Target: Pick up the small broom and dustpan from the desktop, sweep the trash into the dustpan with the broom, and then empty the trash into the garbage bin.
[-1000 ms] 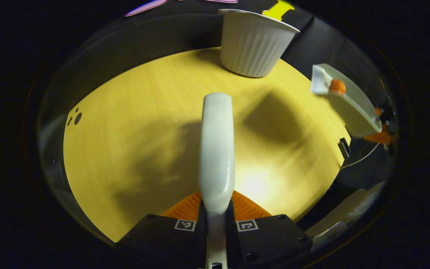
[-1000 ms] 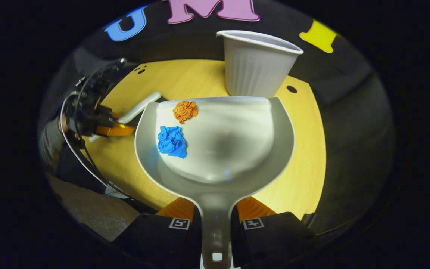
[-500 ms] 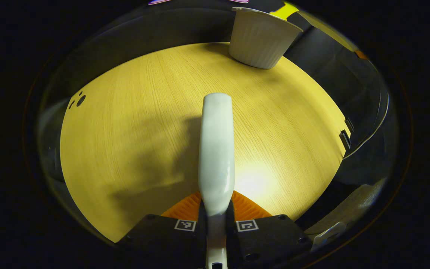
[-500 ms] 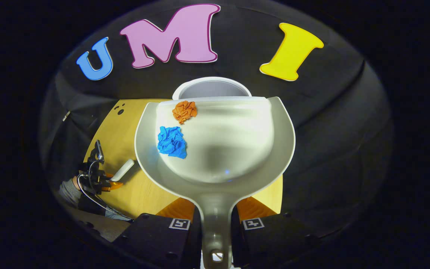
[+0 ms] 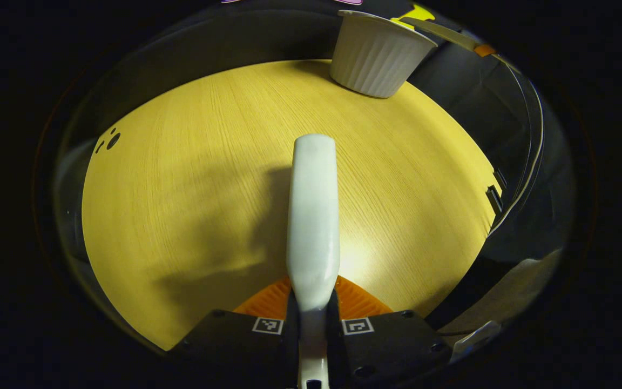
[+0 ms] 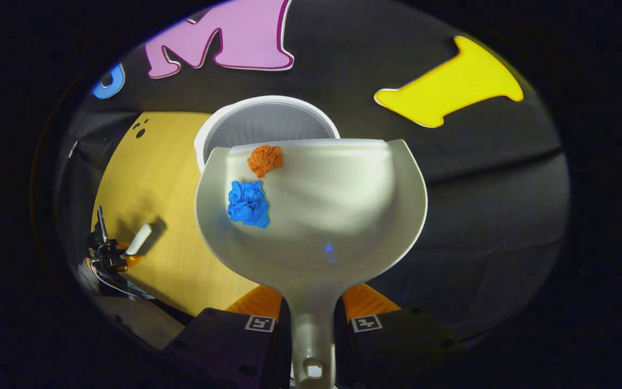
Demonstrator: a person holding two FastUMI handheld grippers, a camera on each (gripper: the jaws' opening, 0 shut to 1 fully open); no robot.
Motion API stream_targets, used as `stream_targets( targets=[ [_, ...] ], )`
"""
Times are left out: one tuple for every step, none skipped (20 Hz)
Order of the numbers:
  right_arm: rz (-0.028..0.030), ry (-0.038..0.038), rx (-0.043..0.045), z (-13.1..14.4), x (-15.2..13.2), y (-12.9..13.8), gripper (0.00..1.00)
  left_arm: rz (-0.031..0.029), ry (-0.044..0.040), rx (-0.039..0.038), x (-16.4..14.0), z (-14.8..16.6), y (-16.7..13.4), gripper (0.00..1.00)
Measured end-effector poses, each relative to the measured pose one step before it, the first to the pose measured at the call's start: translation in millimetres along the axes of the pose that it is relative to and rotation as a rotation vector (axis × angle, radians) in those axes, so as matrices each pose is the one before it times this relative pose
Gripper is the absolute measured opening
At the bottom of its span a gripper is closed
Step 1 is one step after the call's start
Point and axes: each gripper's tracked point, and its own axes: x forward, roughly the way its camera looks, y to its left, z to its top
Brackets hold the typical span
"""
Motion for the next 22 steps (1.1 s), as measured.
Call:
stream_targets(
  targets=[
    [0.00261,0.03512,-0.01330,5.02,2.86,-0.81,0.36,-0.00396,-0.00157,0.00123,1.58,0.28,0.27,0.25],
    [0.00895,0.04314,-0.02143,2.71,1.04,-0.16,0.36,-0.00221,-0.00226,0.00179,0.35,1.36,0.40,0.25],
    [-0.00518,0.04051,-0.02332,0.34,-0.28,-3.76,0.36,-0.00278,-0.00243,-0.00117,0.31,0.78,-1.41,0.25],
    [-0.00391,0.04119,-0.02209,1.66,0.85,-3.33,0.36,-0.00495,-0.00146,-0.00411,-0.12,0.53,-0.46,0.25],
    [-0.00286,0.04441,-0.01906,1.89,0.95,-0.59,0.36,-0.00482,0.00118,-0.00405,0.00,0.34,0.61,0.25],
    [-0.00083,0.03961,-0.02056,0.90,-0.29,-0.80,0.36,-0.00258,0.00304,-0.00362,0.41,0.35,2.00,0.25],
    [0.00094,0.03969,-0.01851,-0.08,-1.15,-0.08,0.39,-0.00352,0.00279,-0.00457,0.95,0.63,0.40,0.25],
    [0.00024,0.03833,-0.00912,0.78,-0.09,-1.59,0.36,-0.00149,0.00119,-0.00594,0.13,0.69,0.75,0.25],
    [-0.01035,0.01989,-0.00961,4.09,2.79,-0.46,0.36,-0.00055,0.00334,-0.00591,1.20,-0.06,-0.06,0.25],
    [-0.01239,0.00385,-0.00634,7.55,-2.05,-3.09,0.36,-0.00036,0.00103,-0.00499,0.06,0.39,-0.33,0.25],
    [-0.00117,0.00092,0.00334,6.77,-1.88,-1.25,0.36,0.00004,0.00260,-0.00441,0.54,-0.14,-0.17,0.25],
    [0.00367,0.00034,0.00022,5.40,-1.04,-1.26,0.36,-0.00018,0.00081,-0.00278,0.19,0.13,-0.16,0.25],
    [0.00363,-0.00114,-0.00178,1.89,-1.44,0.36,0.36,-0.00150,0.00364,-0.00334,0.63,-0.40,-0.42,0.25],
    [0.00264,0.00062,-0.00093,2.27,0.00,1.37,0.36,0.00029,0.00120,-0.00435,0.73,0.23,0.45,0.25],
    [0.00043,0.00069,-0.00272,1.42,-0.09,-1.52,0.36,-0.00010,0.00202,-0.00500,0.88,-0.66,0.16,0.25],
    [-0.00143,-0.00297,-0.00484,-0.30,0.31,-1.31,0.36,0.00144,-0.00004,-0.00274,0.20,0.73,-0.01,0.25],
    [-0.00393,-0.00402,-0.00231,-0.96,0.67,0.19,0.36,0.00247,0.00126,-0.00108,0.09,-0.55,-0.24,0.25],
    [-0.00365,-0.00585,-0.00457,0.21,-0.77,-0.23,0.36,0.00350,-0.00055,0.00094,-0.43,0.14,-0.14,0.25],
    [-0.00473,-0.01514,-0.00360,1.15,0.49,-0.83,0.36,0.00617,-0.00244,0.00049,0.14,0.52,-0.68,0.25],
    [-0.00201,-0.01700,-0.00409,-1.91,0.49,-0.45,0.36,0.00559,-0.00335,-0.00092,-0.25,0.54,-0.97,0.25],
    [-0.00171,-0.02532,0.00326,-0.20,1.25,-0.99,0.39,0.00905,-0.00433,-0.00454,-0.25,-0.41,-0.23,0.25],
    [0.00412,-0.03801,0.00836,-0.39,0.49,-0.05,0.36,0.00937,-0.00661,-0.00707,-0.57,0.73,0.70,0.25]
  ],
)
